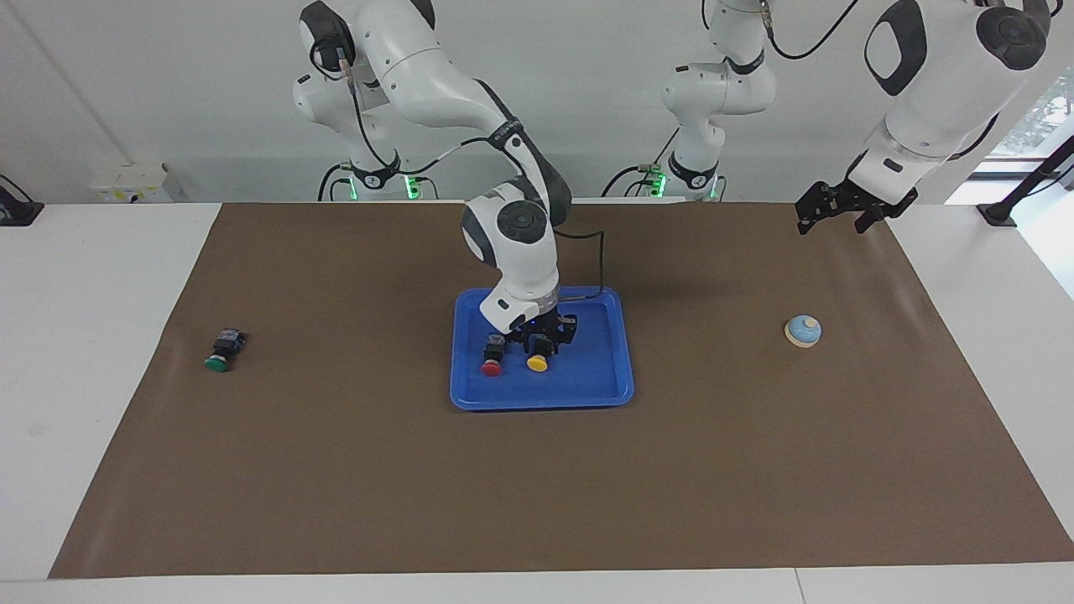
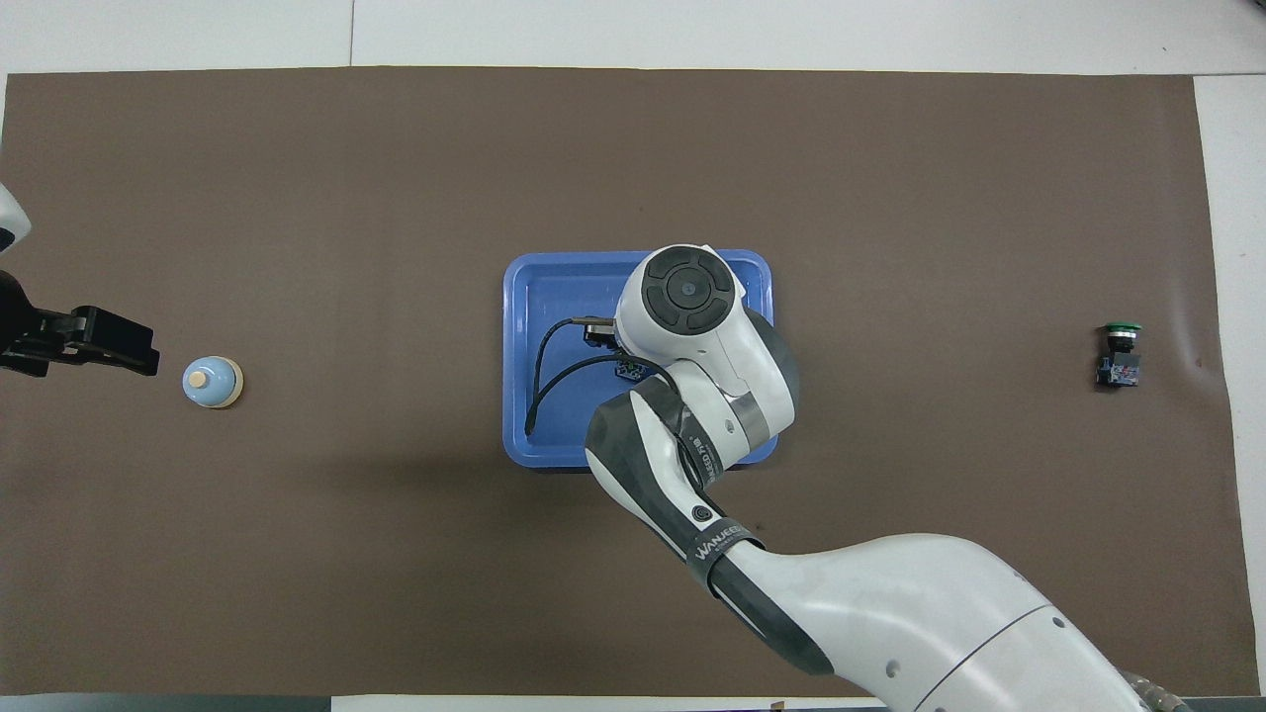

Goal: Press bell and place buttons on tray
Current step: 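Place the yellow button in the tray beside the red one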

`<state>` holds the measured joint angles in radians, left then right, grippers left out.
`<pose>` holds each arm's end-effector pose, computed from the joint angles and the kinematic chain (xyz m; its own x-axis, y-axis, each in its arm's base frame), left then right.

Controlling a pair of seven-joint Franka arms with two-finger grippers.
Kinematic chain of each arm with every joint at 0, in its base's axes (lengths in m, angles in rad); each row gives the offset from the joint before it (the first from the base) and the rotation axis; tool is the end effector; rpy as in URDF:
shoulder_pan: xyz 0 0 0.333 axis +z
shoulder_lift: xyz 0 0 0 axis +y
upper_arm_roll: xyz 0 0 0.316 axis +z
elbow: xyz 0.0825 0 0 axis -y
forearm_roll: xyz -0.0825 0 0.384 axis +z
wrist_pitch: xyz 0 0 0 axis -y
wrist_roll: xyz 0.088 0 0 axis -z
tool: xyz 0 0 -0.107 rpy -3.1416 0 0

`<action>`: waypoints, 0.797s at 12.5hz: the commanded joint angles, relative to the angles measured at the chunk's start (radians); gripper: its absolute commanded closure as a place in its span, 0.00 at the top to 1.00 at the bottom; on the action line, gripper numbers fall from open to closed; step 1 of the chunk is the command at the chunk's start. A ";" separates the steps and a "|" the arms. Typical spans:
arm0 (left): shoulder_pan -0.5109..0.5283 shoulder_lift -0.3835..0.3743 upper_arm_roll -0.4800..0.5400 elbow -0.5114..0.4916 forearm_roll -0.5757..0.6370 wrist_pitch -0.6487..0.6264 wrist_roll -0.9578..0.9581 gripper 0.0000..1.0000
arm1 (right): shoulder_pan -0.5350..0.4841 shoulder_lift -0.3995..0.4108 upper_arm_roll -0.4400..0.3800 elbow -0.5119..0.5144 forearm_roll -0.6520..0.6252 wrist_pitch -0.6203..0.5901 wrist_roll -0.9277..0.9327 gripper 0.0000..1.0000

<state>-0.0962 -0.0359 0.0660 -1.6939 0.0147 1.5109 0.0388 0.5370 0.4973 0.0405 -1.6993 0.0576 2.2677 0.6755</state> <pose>0.5320 -0.0139 0.5817 0.9868 -0.0681 -0.1470 -0.0698 -0.9975 -0.0066 0.5690 0.3690 0.3131 0.9902 -0.1392 0.0132 -0.1373 -0.9860 -0.0951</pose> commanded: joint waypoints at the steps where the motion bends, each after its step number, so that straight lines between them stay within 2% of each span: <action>1: 0.003 -0.007 -0.003 0.005 0.019 -0.014 -0.010 1.00 | -0.083 -0.048 0.001 0.049 -0.010 -0.117 0.019 1.00; 3: 0.003 -0.007 -0.003 0.005 0.019 -0.012 -0.010 1.00 | -0.185 -0.123 -0.025 0.050 -0.016 -0.196 -0.017 1.00; 6: 0.003 -0.007 -0.003 0.005 0.019 -0.014 -0.010 1.00 | -0.389 -0.210 -0.027 0.040 -0.018 -0.322 -0.237 1.00; 7: 0.003 -0.007 -0.003 0.005 0.019 -0.012 -0.010 1.00 | -0.455 -0.215 -0.028 0.038 -0.030 -0.351 -0.325 1.00; 8: 0.003 -0.007 -0.003 0.005 0.019 -0.012 -0.010 1.00 | -0.518 -0.217 -0.028 0.033 -0.062 -0.358 -0.405 1.00; 10: 0.003 -0.007 -0.003 0.005 0.019 -0.012 -0.010 1.00 | -0.638 -0.239 -0.028 -0.038 -0.108 -0.338 -0.551 1.00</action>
<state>-0.0962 -0.0359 0.0660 -1.6940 0.0147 1.5109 0.0388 -0.0172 0.2863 -0.0054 -1.6572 -0.0151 1.9045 0.2219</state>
